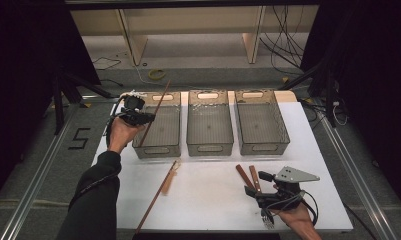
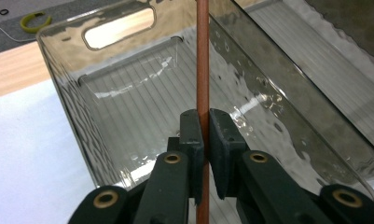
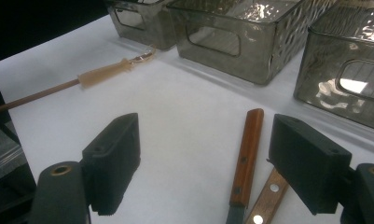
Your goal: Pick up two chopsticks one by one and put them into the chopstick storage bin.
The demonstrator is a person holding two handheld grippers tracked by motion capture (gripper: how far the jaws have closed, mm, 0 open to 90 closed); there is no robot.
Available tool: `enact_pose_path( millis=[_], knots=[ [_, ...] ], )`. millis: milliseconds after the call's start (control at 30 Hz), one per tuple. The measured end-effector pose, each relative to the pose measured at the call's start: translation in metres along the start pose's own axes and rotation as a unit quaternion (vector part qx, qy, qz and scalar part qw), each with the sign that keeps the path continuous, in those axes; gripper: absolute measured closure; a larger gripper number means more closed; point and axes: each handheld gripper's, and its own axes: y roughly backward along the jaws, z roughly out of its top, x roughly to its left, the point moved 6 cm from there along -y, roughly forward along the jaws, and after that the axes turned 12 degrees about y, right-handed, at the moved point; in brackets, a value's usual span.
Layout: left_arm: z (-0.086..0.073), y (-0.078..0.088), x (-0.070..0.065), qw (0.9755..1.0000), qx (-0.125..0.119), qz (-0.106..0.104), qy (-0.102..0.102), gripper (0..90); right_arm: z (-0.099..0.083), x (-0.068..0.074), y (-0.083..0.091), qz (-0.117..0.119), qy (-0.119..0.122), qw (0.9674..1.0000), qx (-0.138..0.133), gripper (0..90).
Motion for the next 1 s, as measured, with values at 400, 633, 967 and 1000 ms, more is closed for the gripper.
enact_pose_path(
  millis=[400, 633, 967, 1000],
  knots=[
    [-0.012, -0.013, 0.006, 0.9997, 0.018, 0.007, 0.013, 83.4, 0.000, 0.000, 0.000, 0.001, 0.000, 1.0000, 0.001, 25.6],
    [-0.014, -0.012, 0.009, 0.9992, 0.025, 0.004, 0.029, 70.2, 0.000, 0.000, 0.000, 0.001, 0.000, 1.0000, 0.000, 25.6],
    [-0.021, 0.024, -0.008, 0.9982, 0.022, -0.026, 0.050, 46.5, 0.000, 0.000, 0.000, 0.001, -0.001, 1.0000, 0.001, 25.6],
    [-0.024, 0.029, -0.010, 0.9979, 0.026, -0.031, 0.051, 44.1, 0.000, 0.000, 0.000, 0.001, -0.001, 1.0000, 0.002, 25.6]
  ],
)
